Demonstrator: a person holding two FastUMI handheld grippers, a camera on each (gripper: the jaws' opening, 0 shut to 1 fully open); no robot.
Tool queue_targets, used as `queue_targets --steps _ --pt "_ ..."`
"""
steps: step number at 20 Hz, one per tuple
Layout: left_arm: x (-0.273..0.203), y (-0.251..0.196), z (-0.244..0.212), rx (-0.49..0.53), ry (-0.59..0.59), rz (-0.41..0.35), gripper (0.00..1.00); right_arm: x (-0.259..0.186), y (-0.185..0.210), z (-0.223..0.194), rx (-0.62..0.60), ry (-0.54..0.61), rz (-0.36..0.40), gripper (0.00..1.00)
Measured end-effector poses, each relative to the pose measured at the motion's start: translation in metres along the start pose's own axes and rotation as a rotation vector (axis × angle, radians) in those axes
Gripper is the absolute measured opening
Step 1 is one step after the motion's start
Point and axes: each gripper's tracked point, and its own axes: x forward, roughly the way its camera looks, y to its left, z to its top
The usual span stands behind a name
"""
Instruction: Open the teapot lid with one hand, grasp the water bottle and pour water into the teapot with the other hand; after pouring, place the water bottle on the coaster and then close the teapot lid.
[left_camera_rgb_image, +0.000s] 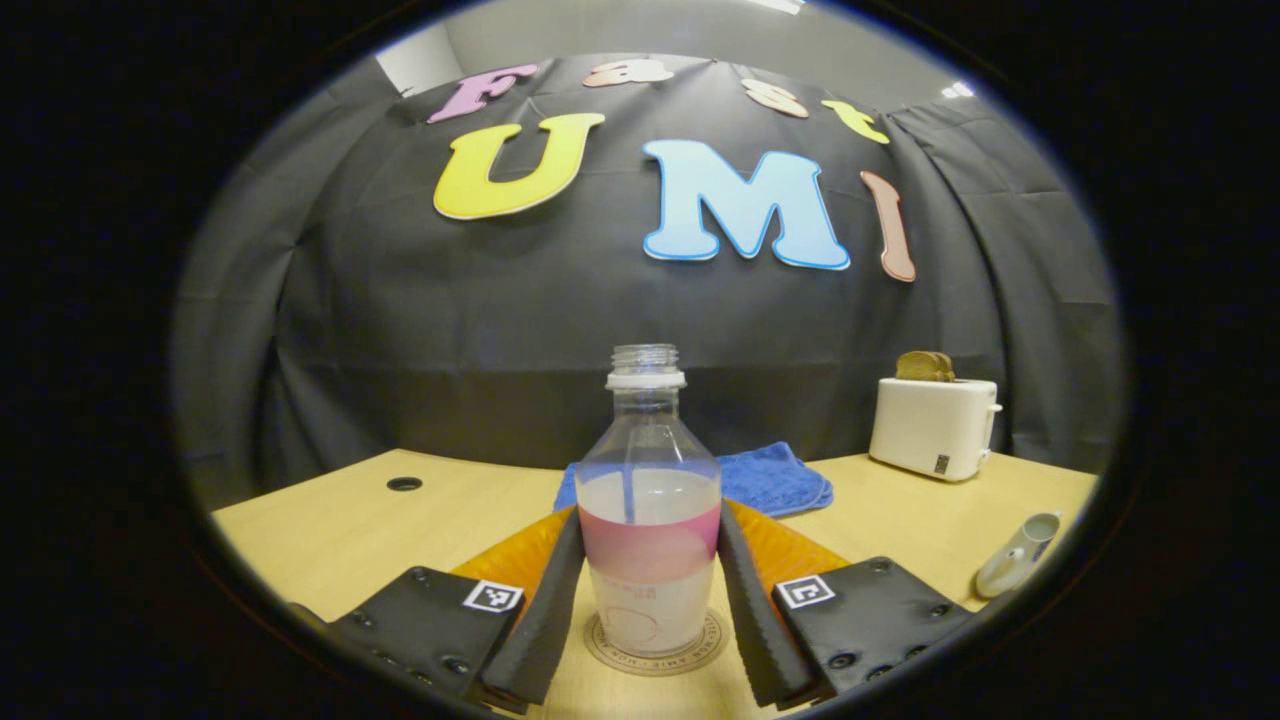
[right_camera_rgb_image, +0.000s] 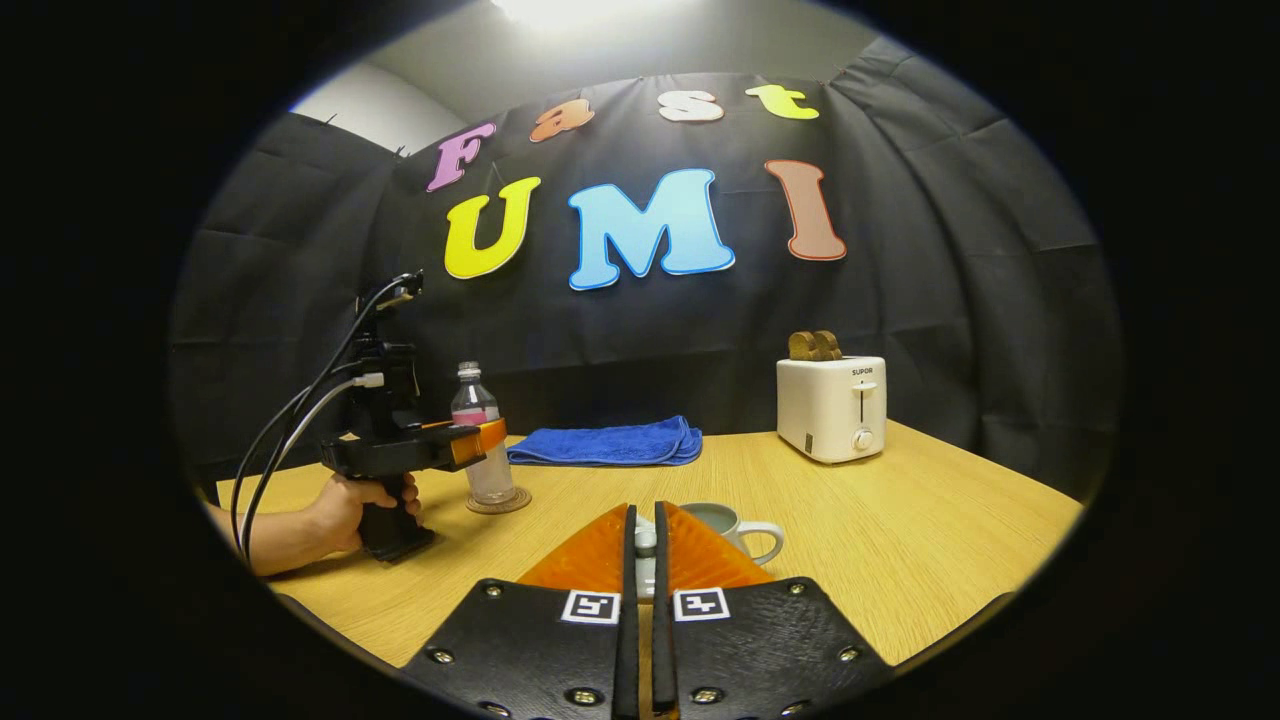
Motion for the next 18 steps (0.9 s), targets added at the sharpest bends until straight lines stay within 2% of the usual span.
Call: queue_targets --steps 8,9,10,11,18 --pt "0.002 -0.005 -0.009 0.047 0.012 -0.003 0.88 0.0 -0.002 0.0 0.008 0.001 -0.003 0.05" --pt "0.002 -0.003 -0.004 0.052 0.004 0.011 0.89 0.0 -0.001 -0.001 0.008 0.002 -0.001 0.05" --pt "-0.001 -0.003 -0.002 0.053 -0.008 0.015 0.94 0.0 -0.001 -0.001 0.008 0.003 -0.001 0.05" --pt "-0.002 -0.003 0.003 0.055 -0.022 0.012 0.96 -0.001 -0.001 -0.001 0.005 0.002 0.0 0.05" --pt "-0.033 -0.002 0.032 0.071 -0.089 0.034 1.0 -0.004 -0.009 0.011 0.017 -0.03 -0.022 0.05"
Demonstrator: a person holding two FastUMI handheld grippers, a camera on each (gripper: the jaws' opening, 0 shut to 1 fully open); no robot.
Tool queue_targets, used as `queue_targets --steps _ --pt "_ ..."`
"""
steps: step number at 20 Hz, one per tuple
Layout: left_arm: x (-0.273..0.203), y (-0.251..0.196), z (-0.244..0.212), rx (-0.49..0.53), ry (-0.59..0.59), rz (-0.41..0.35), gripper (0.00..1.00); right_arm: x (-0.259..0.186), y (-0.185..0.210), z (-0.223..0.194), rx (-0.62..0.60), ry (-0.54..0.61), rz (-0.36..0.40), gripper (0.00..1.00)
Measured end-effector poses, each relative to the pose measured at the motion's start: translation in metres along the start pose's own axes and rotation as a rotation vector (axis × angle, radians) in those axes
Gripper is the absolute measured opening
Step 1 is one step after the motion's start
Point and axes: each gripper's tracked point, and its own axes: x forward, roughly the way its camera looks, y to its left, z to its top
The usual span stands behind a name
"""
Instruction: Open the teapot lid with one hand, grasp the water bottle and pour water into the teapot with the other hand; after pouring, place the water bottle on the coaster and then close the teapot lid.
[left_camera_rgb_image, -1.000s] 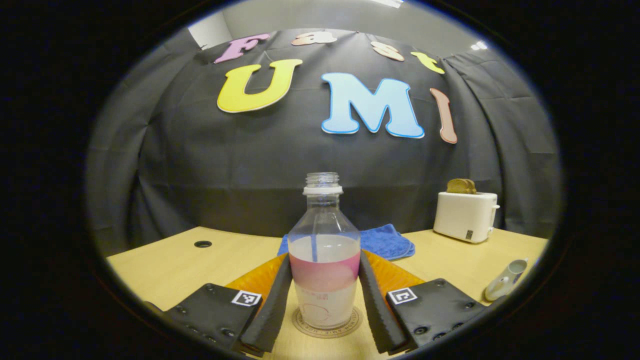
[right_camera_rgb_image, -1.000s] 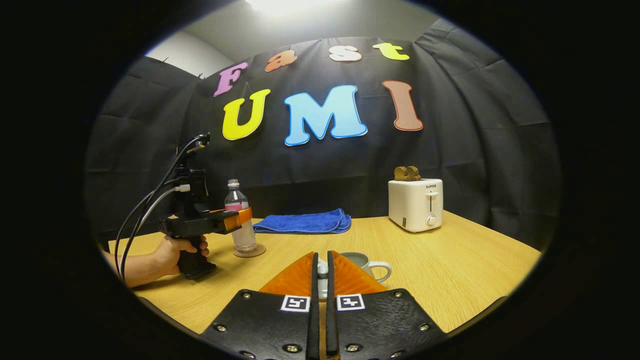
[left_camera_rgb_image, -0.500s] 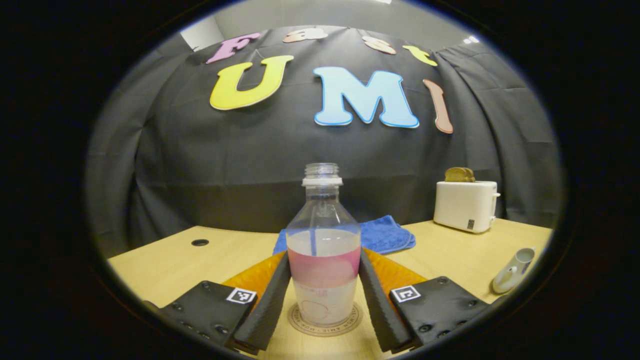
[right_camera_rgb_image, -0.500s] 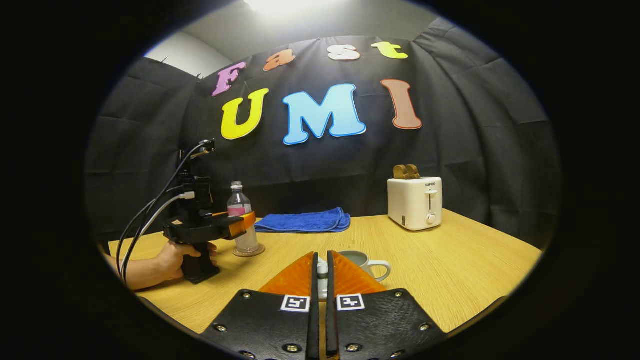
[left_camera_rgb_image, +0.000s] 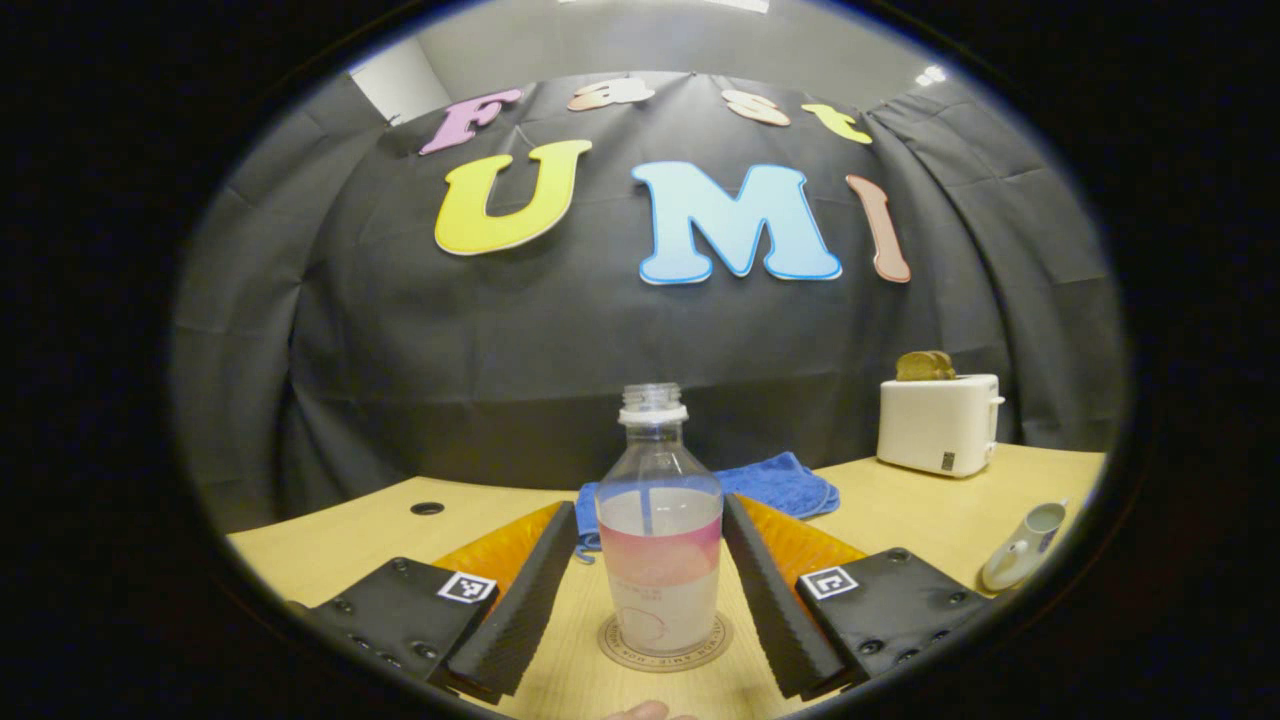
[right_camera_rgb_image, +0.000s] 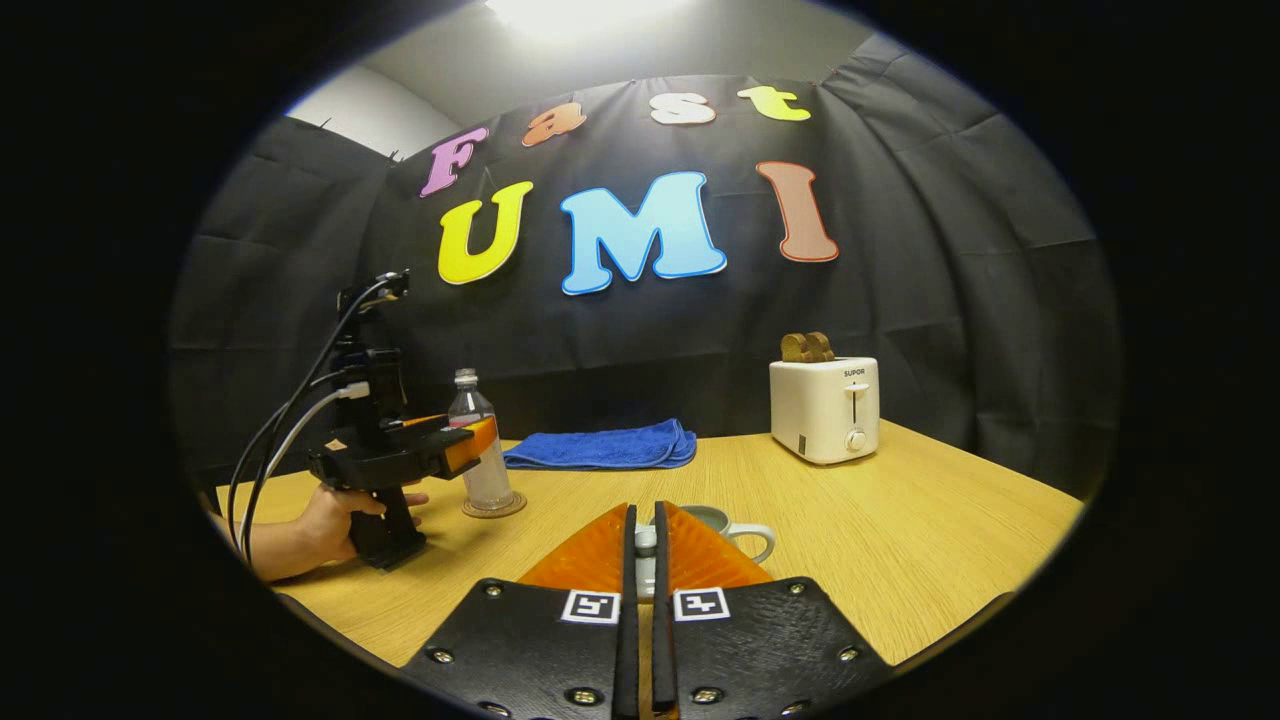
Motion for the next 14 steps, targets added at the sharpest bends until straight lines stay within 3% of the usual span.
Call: queue_targets --steps 6,10,14 --pt "-0.089 0.013 0.063 -0.063 -0.135 0.017 1.0 0.025 -0.017 0.022 0.038 -0.036 -0.038 0.05" --pt "-0.154 -0.007 0.052 -0.098 -0.098 -0.027 1.0 0.055 -0.023 0.008 0.042 0.004 -0.066 0.05" --pt "-0.173 -0.008 0.037 -0.076 -0.064 -0.022 1.0 0.068 -0.026 -0.002 -0.009 0.029 -0.085 0.05"
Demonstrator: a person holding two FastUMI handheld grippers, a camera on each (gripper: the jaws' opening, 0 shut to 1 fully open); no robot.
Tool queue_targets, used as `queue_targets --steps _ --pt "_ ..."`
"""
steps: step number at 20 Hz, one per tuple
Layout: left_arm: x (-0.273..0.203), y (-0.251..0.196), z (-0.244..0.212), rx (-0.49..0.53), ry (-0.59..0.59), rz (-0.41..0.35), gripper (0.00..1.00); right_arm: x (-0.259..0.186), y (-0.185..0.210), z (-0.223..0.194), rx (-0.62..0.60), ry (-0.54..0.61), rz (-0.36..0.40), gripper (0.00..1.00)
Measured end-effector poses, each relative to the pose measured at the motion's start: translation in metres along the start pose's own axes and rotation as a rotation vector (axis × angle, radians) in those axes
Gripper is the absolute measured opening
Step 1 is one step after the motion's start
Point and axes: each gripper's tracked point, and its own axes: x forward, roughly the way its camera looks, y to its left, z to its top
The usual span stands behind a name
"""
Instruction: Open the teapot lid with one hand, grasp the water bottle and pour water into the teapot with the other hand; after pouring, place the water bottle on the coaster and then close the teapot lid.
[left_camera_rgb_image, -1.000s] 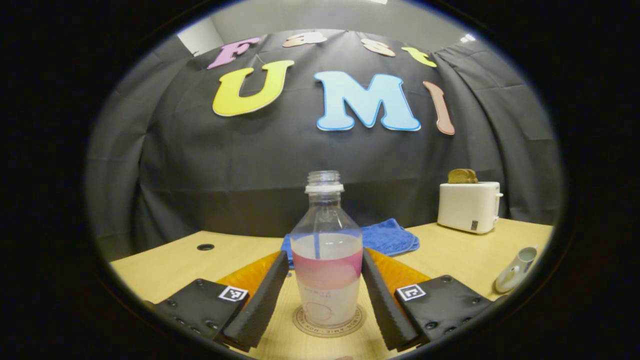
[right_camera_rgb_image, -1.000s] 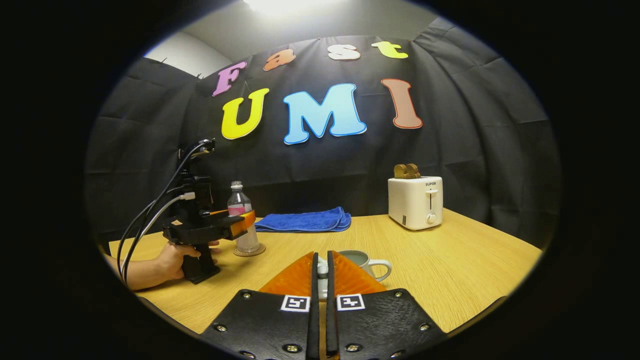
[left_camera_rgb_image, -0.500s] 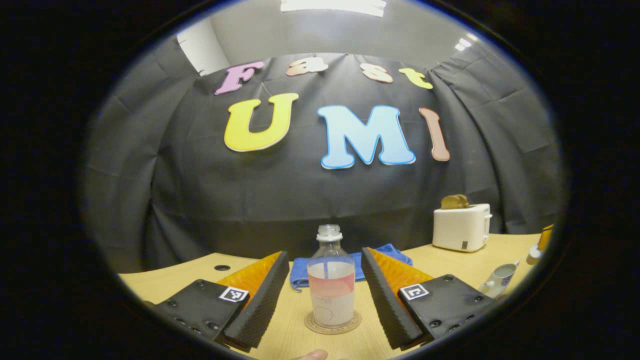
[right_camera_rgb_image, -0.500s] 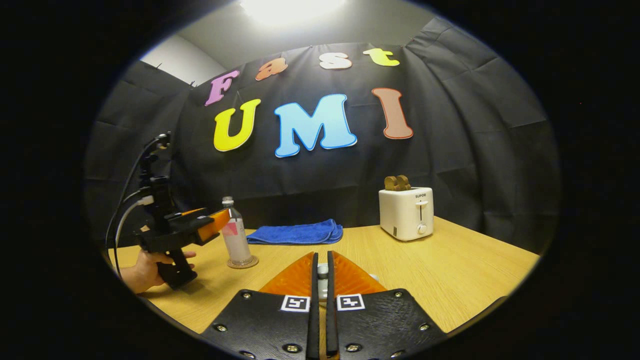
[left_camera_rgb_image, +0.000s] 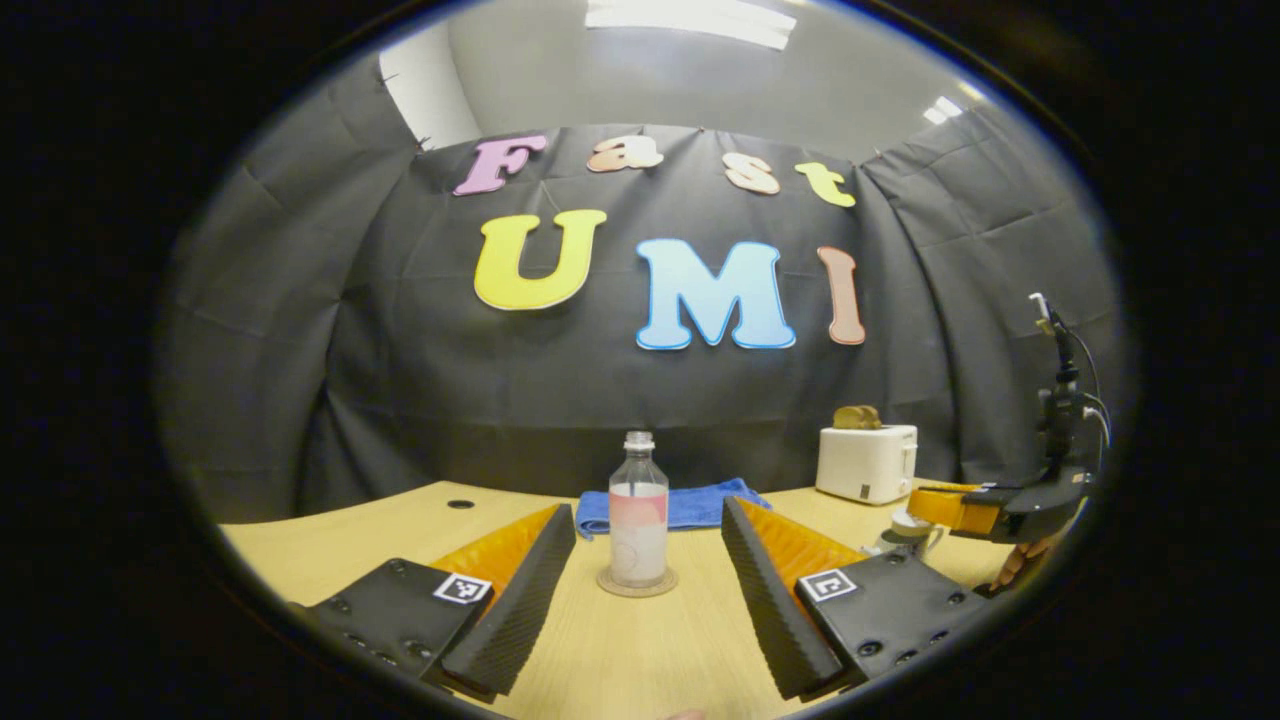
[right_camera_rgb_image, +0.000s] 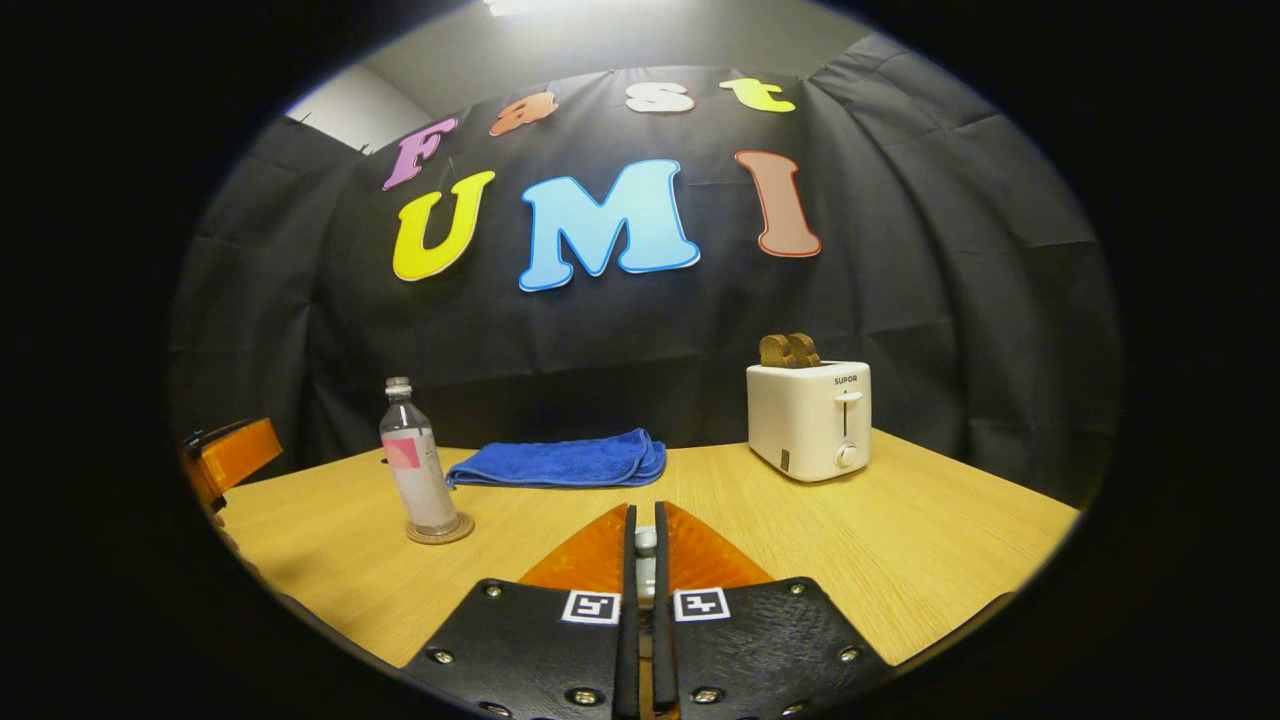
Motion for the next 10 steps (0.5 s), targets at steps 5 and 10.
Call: queue_targets --steps 5,10 --pt "0.006 0.001 -0.04 -0.068 0.113 0.0 1.0 0.005 0.0 -0.009 0.004 0.025 -0.005 0.05" --pt "0.003 -0.008 -0.042 -0.026 0.117 -0.005 0.99 0.007 0.004 -0.019 -0.036 0.054 -0.011 0.05"
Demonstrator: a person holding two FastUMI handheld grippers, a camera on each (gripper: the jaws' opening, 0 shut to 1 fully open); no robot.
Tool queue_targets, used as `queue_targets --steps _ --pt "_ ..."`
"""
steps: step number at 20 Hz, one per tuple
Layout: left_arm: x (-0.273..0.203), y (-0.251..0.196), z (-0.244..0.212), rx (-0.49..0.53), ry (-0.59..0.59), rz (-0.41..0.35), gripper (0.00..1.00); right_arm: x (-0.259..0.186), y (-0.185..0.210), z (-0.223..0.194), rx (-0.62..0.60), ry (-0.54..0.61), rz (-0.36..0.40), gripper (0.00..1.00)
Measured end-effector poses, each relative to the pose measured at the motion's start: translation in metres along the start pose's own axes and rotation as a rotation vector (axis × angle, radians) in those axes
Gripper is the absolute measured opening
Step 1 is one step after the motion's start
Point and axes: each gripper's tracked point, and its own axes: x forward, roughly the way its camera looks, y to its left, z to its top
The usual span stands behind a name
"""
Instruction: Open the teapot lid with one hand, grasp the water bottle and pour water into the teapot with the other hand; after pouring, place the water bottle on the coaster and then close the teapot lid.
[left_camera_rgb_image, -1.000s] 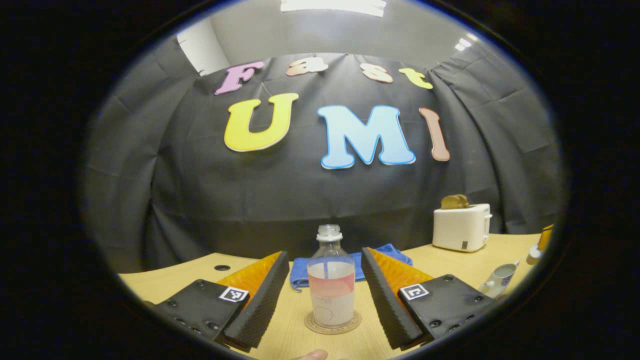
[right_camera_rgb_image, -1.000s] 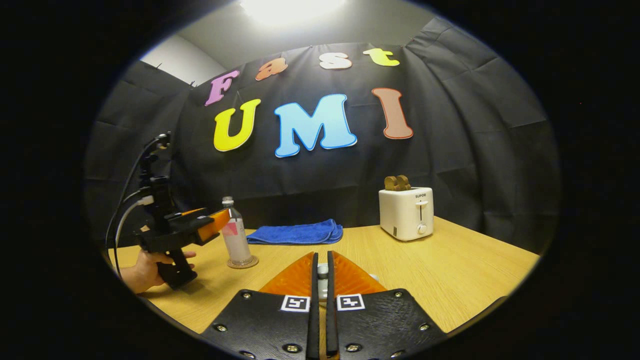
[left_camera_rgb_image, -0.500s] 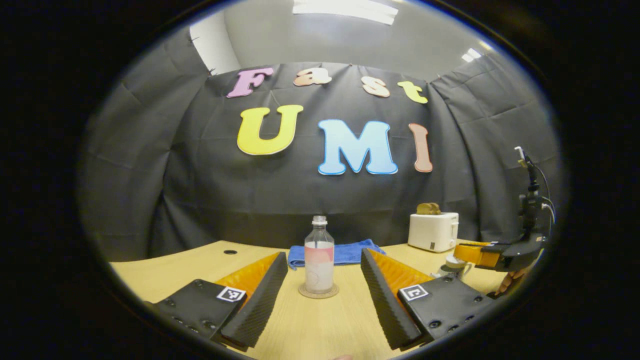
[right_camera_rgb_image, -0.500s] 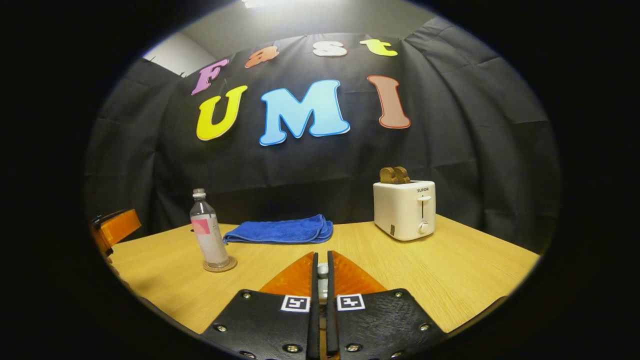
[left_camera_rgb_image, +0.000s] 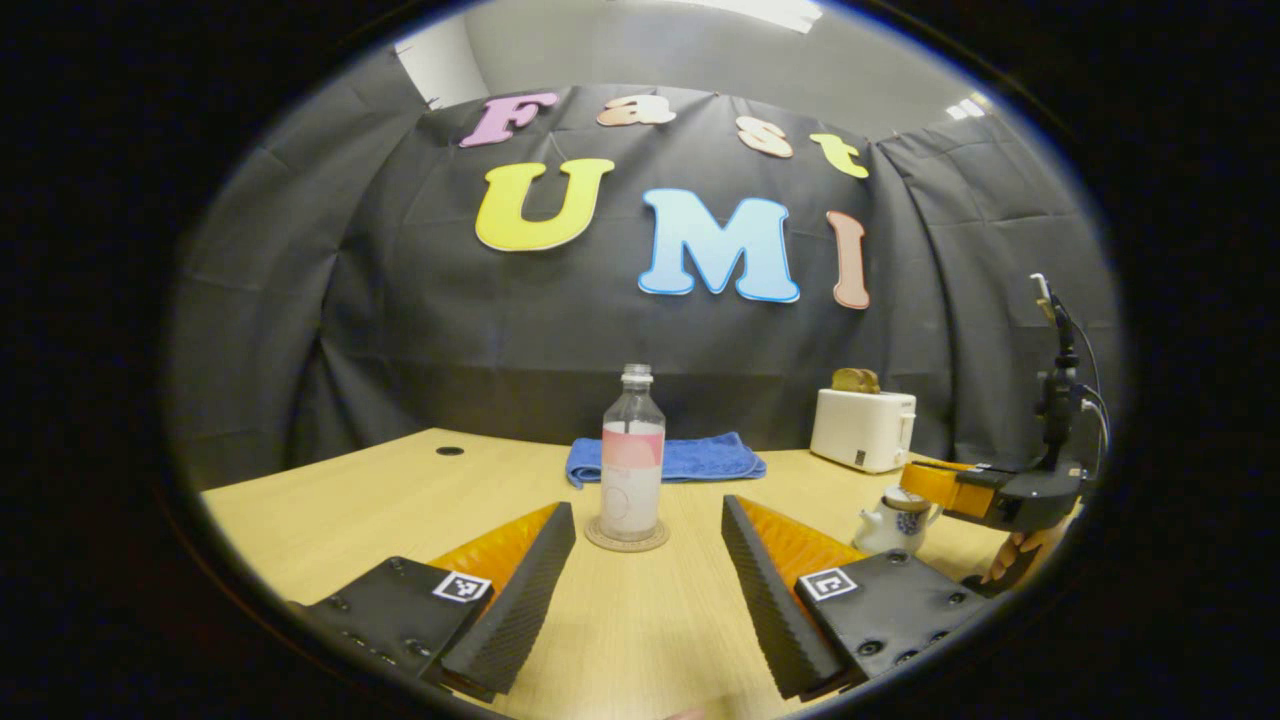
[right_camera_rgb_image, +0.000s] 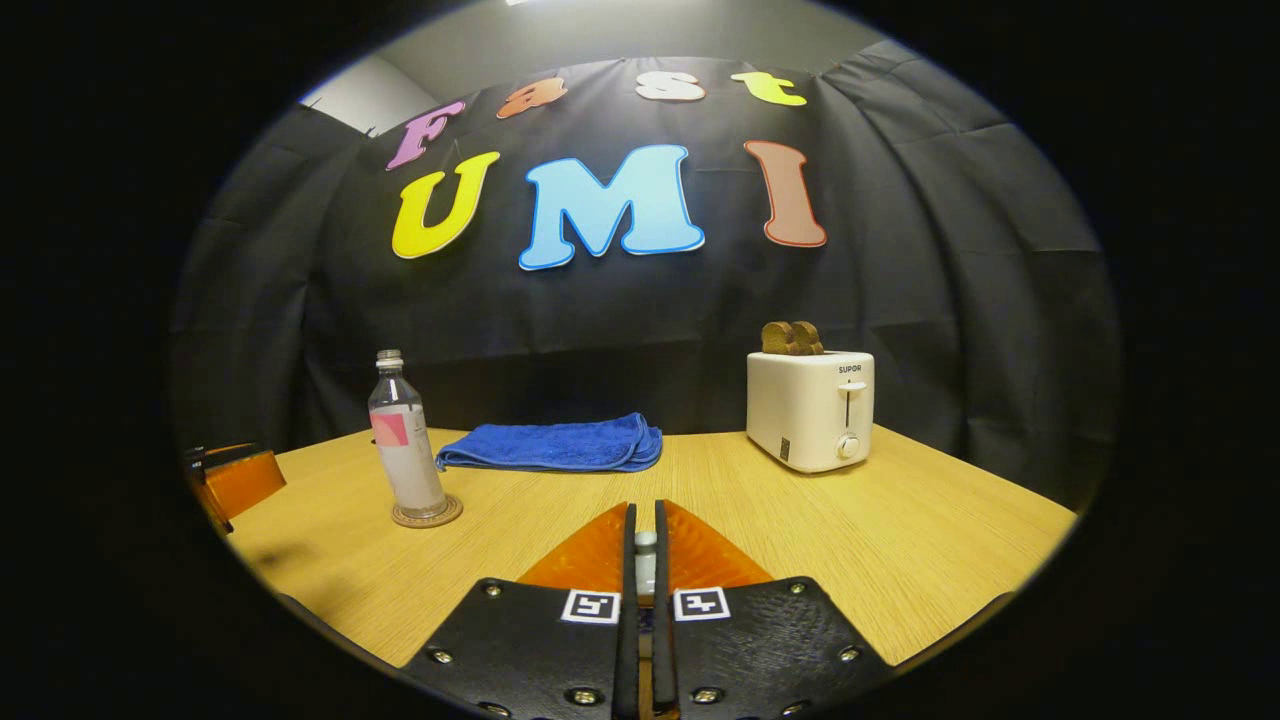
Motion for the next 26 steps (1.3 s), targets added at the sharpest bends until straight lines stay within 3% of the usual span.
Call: queue_targets --steps 4,9,11,14,15,16,17,18,20,23,26 --pt "-0.004 -0.001 0.01 0.013 -0.028 0.0 0.99 -0.001 0.001 0.002 -0.039 -0.005 -0.014 0.05" --pt "-0.006 0.008 0.01 0.008 -0.032 0.023 1.0 -0.007 0.004 0.005 -0.009 -0.026 -0.003 0.17" --pt "-0.009 0.01 0.012 0.007 -0.034 0.028 0.99 -0.019 -0.001 0.022 -0.025 -0.071 -0.019 0.26" --pt "-0.02 0.011 0.031 0.006 -0.064 0.029 0.99 -0.051 -0.001 0.058 -0.028 -0.168 -0.041 0.26" --pt "-0.029 0.007 0.041 -0.003 -0.079 0.026 1.0 -0.07 0.002 0.063 -0.048 -0.174 -0.054 0.34" --pt "-0.034 0.004 0.046 -0.013 -0.087 0.029 1.0 -0.084 0.008 0.065 -0.068 -0.175 -0.054 0.5" --pt "-0.04 0.0 0.048 -0.019 -0.089 0.036 1.0 -0.096 0.015 0.063 -0.081 -0.168 -0.052 0.56" --pt "-0.047 -0.005 0.049 -0.019 -0.091 0.043 0.99 -0.106 0.025 0.06 -0.089 -0.155 -0.039 0.8" --pt "-0.058 -0.009 0.047 -0.013 -0.106 0.073 0.99 -0.126 0.043 0.052 -0.073 -0.144 -0.007 0.97" --pt "-0.067 -0.026 0.027 0.012 -0.102 0.056 0.99 -0.137 0.042 0.046 -0.052 -0.159 -0.026 0.95" --pt "-0.058 -0.021 0.023 0.022 -0.11 0.073 0.99 -0.128 0.035 0.022 -0.022 -0.096 -0.04 0.95"
